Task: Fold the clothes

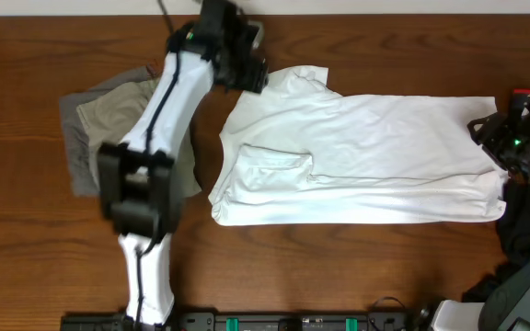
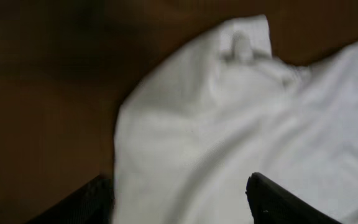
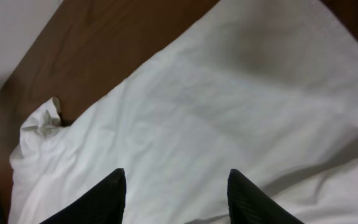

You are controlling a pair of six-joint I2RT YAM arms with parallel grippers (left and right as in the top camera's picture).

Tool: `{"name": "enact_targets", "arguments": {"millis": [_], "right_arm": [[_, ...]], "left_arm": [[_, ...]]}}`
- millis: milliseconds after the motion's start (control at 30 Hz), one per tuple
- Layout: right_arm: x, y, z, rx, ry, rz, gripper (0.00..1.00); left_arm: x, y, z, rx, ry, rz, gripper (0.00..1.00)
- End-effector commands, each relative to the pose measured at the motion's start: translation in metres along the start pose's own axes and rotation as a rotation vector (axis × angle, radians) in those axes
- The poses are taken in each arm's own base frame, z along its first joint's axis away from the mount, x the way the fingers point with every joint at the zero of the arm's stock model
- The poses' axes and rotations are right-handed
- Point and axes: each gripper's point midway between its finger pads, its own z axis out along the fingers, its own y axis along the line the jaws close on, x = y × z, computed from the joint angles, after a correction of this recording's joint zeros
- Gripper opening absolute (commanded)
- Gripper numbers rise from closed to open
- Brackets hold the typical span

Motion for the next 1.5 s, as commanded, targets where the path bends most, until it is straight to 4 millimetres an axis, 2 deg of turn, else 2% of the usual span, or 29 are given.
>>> {"name": "enact_targets", "arguments": {"millis": [0,100,267,400,533,633,767,867,967,1133,1267,1367,1467], "right_arm": [[0.003,0.004,0.000,-0.004,0.013,0.002,0.51],[0.005,0.002,0.000,0.012,0.020,0.004,0.51],[0.008,-0.001,0.000,0.025,0.030,0.007,0.50],[0.009,-0.001,0.000,0.026,0.034,0.000,0.51],[0.011,-0.001,0.000,0.028,0.040,0.003,0.50],[0.011,-0.001,0.000,0.028,0.041,0.003,0.50],[0.011,-0.002,0.000,0.032,0.040,-0.001,0.50],[0.010,-0.003,0.000,0.035,0.039,-0.008,0.50],[0.010,-0.003,0.000,0.039,0.038,-0.007,0.49],[0.012,-0.004,0.000,0.041,0.044,-0.005,0.49],[0.015,-0.004,0.000,0.044,0.054,0.000,0.49],[0.017,-0.005,0.000,0.047,0.064,0.005,0.48],[0.019,-0.006,-0.001,0.050,0.072,0.008,0.48]], "left_arm": [[-0.020,0.006,0.024,0.011,-0.027,0.086,0.71],[-0.026,0.011,0.050,0.011,-0.051,0.126,0.71],[-0.016,0.018,0.091,0.007,-0.037,0.185,0.71],[-0.010,0.033,0.114,-0.045,-0.033,0.190,0.70],[-0.003,0.037,0.128,-0.043,-0.018,0.186,0.65],[0.005,0.039,0.139,-0.041,-0.003,0.183,0.54],[0.014,0.039,0.145,-0.036,0.025,0.176,0.24],[0.010,0.037,0.138,-0.036,0.019,0.179,0.06],[-0.002,0.032,0.121,-0.039,-0.005,0.186,0.06],[-0.035,0.018,0.070,-0.048,-0.093,0.182,0.06],[-0.053,0.008,0.032,-0.057,-0.148,0.197,0.06],[-0.055,0.004,0.018,-0.057,-0.150,0.198,0.06],[-0.041,0.000,0.016,-0.048,-0.092,0.187,0.06]]}}
